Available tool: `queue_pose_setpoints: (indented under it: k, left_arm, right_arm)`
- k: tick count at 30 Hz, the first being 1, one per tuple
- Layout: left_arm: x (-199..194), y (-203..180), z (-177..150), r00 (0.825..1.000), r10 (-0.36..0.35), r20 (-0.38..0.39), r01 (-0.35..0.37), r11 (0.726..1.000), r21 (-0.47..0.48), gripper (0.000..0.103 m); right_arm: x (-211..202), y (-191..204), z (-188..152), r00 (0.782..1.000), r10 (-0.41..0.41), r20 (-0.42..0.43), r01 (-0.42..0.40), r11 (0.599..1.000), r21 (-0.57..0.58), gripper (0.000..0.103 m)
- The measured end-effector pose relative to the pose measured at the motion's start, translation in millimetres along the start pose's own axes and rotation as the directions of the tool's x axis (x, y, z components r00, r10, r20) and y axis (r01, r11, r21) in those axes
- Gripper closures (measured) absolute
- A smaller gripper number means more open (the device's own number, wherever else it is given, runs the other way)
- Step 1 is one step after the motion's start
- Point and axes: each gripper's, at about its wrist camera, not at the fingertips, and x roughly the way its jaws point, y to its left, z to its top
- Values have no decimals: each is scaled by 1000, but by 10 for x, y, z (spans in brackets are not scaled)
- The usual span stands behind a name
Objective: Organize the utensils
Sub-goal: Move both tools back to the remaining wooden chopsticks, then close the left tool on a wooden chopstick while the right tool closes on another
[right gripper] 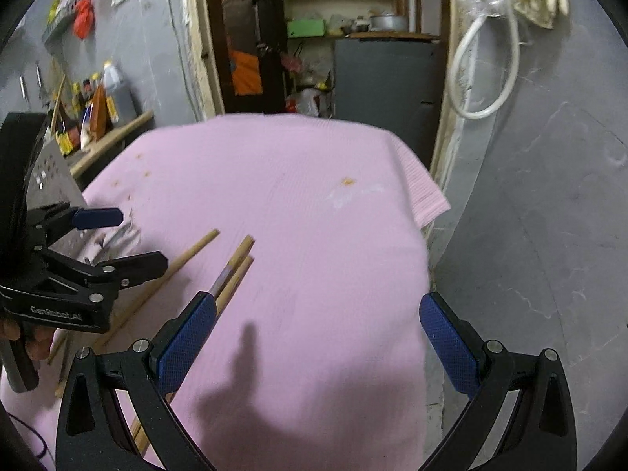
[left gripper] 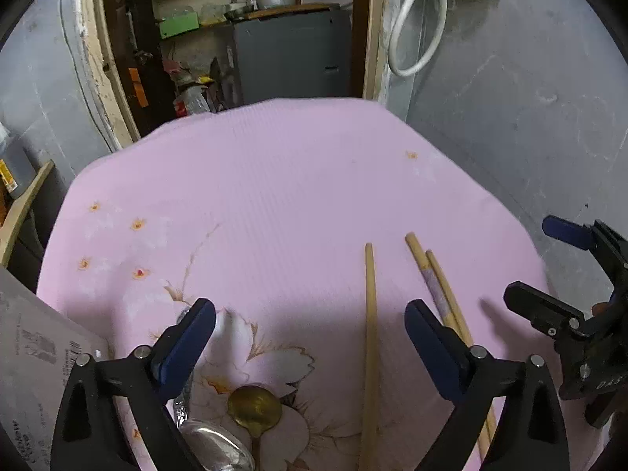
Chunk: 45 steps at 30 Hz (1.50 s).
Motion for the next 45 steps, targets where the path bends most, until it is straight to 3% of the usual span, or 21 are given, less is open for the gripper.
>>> queue_pose_setpoints:
  k: [3, 6, 14, 27, 32, 36, 37, 45]
  left_arm:
    - [48, -21, -14, 1000, -1, -19, 2, 1000, 19, 11]
    - [98, -30, -29, 998, -30, -52, 31, 999, 31, 28]
    - [117, -17, -46, 997, -60, -49, 64, 995, 79, 32]
    - [118, 21, -45, 995, -84, -44, 89, 991, 103, 39]
    - [113, 12, -45, 995, -84, -46, 88, 991, 99, 40]
    - [107, 7, -43, 995, -86, -50, 91, 991, 98, 41]
    - [105, 11, -45, 995, -88, -51, 93, 991, 99, 41]
    - [91, 55, -37, 993, -95, -65, 101, 991, 93, 48]
  right_arm:
    - [60, 68, -8, 1000, -1, -23, 1, 1000, -18, 1]
    - [104, 113, -7, 999, 3, -46, -4, 1000, -26, 1]
    - [166, 167, 4, 997, -4, -80, 0, 999, -41, 1]
    - [190, 449, -11, 988, -99, -115, 84, 989, -125, 1]
    - [195, 479, 44, 974, -152, -166, 136, 985, -102, 1]
    - [222, 571, 83, 952, -207, -227, 189, 977, -98, 1]
    - [279, 620, 65, 935, -222, -277, 197, 974, -113, 2]
    - [151, 606, 3, 923, -265, -279, 249, 964, -93, 3]
